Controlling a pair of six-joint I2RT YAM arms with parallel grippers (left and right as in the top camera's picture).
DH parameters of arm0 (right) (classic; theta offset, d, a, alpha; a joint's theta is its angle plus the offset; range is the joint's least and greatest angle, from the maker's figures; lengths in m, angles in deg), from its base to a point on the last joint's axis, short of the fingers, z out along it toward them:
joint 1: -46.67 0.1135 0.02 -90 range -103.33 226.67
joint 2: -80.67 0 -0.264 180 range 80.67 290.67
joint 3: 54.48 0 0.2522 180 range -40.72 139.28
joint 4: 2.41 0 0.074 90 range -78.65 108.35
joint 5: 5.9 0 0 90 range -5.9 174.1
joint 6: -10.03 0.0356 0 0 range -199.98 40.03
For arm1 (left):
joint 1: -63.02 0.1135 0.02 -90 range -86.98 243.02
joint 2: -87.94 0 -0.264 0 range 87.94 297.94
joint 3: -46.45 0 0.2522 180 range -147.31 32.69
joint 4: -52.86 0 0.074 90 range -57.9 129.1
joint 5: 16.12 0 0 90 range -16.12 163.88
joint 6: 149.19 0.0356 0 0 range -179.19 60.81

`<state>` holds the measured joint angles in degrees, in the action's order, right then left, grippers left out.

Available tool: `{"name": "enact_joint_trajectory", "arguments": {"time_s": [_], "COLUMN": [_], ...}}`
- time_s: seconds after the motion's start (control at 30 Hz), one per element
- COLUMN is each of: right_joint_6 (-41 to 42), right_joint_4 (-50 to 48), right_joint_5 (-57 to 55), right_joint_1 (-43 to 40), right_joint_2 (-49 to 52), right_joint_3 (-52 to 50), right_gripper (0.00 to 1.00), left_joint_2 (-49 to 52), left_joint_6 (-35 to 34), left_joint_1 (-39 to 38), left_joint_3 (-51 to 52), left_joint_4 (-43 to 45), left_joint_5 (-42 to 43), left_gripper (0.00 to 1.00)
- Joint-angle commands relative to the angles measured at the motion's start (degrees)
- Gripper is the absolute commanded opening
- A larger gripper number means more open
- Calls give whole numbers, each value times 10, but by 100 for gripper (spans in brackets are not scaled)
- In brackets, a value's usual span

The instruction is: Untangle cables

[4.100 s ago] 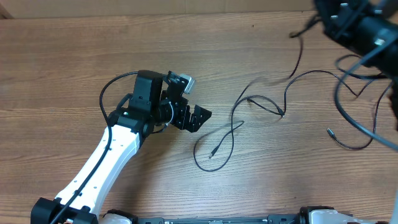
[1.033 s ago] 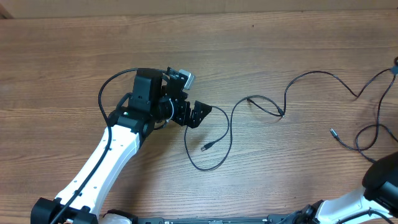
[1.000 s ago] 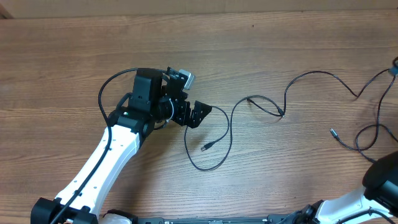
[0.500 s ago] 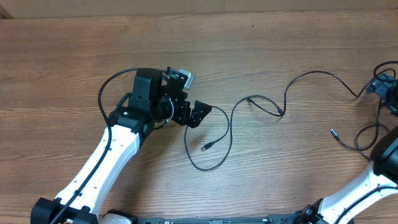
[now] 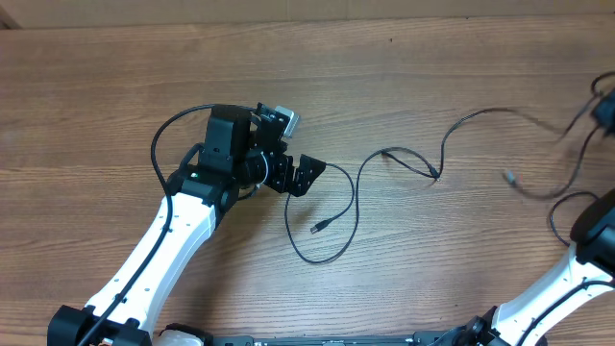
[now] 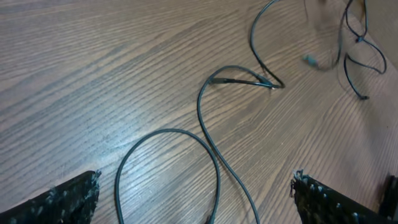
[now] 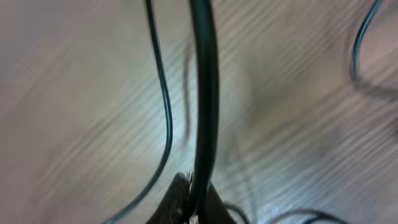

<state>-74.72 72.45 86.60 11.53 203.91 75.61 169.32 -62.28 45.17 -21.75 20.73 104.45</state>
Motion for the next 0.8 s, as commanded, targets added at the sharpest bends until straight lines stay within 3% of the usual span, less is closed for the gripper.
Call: {"name": "enact_joint_trajectory", "arguments": {"time_s": [0.0, 0.23, 0.63, 0.77], "right_joint_6": [-13, -13, -61, -62], "right_joint_4": [14, 20, -56, -70], "right_joint_5": [10, 10, 7, -54], "right_joint_1": [17, 53, 131, 147], "right_joint_2": [-12, -12, -12, -8], "right_joint_3": [109, 285, 319, 319], "right_gripper": [4, 4, 4, 4], "left_joint_2": [-10, -10, -10, -10], "left_joint_6": [-8, -16, -35, -43], "left_joint_1": [3, 3, 3, 3], "left_joint_3": [-11, -11, -11, -11], "left_joint_4": [3, 7, 23, 28], "left_joint_5": [-7, -7, -7, -7], "left_gripper": [100, 100, 100, 100]}}
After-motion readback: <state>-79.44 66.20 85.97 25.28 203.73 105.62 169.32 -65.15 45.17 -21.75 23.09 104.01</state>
